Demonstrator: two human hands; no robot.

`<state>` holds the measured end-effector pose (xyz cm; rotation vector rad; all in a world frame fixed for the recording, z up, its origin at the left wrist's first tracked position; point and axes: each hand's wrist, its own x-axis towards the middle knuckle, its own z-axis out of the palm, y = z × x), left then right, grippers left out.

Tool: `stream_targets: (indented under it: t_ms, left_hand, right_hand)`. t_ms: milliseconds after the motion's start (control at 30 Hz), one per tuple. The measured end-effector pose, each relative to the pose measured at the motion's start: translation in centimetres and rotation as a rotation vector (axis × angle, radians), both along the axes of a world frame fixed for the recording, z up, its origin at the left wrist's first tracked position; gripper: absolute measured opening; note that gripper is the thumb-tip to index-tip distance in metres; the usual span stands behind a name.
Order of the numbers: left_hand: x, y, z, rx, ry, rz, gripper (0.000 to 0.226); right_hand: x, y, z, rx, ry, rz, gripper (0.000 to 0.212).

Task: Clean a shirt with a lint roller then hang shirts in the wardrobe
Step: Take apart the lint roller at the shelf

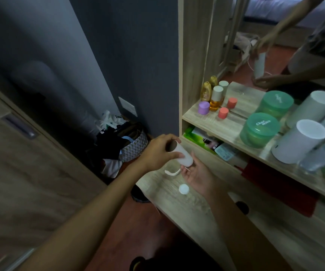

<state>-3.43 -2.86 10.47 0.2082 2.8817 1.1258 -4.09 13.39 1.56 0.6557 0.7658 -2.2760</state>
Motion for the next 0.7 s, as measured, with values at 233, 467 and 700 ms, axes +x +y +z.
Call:
stream_targets:
  t_ms: [233, 467, 700]
  left_hand:
    - [-0.2, -0.2, -1.0, 0.131, -0.07, 0.019, 0.041]
    - [-0.2, 0.1, -1.3, 0.177, -0.098, 0.084, 0.038]
    - [0.4, -0.4, -2.7, 0.169, -0.132, 0.111, 0.039]
  right_hand:
    - [0.2, 1.2, -1.7, -0.004, -0.017, -0.037, 0.042]
    - [0.5, 1.9, -4.4, 0.341, 0.093, 0.062, 0.028]
    - [1.5, 2.3, -7.8, 1.5, 0.571, 0.532, 0.033]
